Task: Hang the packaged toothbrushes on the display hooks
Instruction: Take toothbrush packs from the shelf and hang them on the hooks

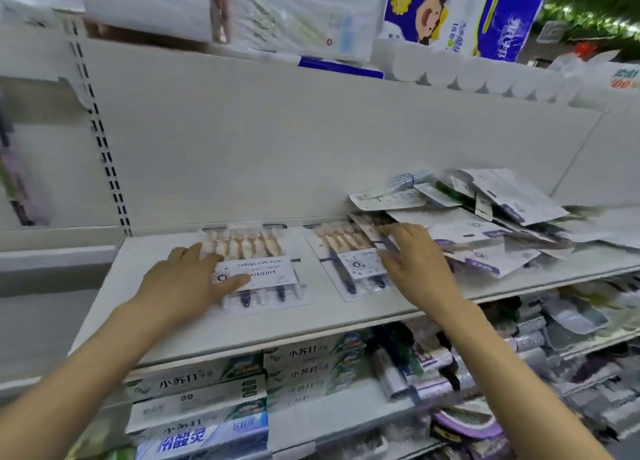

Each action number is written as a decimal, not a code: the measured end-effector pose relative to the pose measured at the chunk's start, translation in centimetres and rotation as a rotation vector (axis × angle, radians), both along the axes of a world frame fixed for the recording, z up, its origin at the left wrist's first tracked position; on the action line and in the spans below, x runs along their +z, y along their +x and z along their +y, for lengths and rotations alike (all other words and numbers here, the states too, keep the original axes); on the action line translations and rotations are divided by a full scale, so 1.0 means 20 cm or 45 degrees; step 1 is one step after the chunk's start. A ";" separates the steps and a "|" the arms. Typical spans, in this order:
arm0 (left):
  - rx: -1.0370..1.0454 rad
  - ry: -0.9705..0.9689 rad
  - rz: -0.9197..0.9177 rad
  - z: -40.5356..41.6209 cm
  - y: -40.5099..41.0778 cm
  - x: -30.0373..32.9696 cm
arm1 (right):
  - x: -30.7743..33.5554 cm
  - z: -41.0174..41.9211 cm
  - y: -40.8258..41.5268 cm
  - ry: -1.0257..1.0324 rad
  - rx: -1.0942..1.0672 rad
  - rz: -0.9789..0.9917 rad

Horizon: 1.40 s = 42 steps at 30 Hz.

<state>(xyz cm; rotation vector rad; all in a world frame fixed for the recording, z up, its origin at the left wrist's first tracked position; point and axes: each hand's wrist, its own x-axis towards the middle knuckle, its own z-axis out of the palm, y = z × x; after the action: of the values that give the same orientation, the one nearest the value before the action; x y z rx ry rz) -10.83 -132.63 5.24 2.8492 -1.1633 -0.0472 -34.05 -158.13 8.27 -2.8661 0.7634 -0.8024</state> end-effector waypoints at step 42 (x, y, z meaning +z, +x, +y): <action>0.834 -0.118 -0.068 0.59 -0.38 -0.03 | -0.12 0.15 0.42 0.481 0.250 0.575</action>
<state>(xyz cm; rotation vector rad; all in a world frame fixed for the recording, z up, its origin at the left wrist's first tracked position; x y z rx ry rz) -18.44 -120.76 4.69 2.9993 -0.1844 0.1125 -25.69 -155.16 5.88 -2.7275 0.5734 0.0228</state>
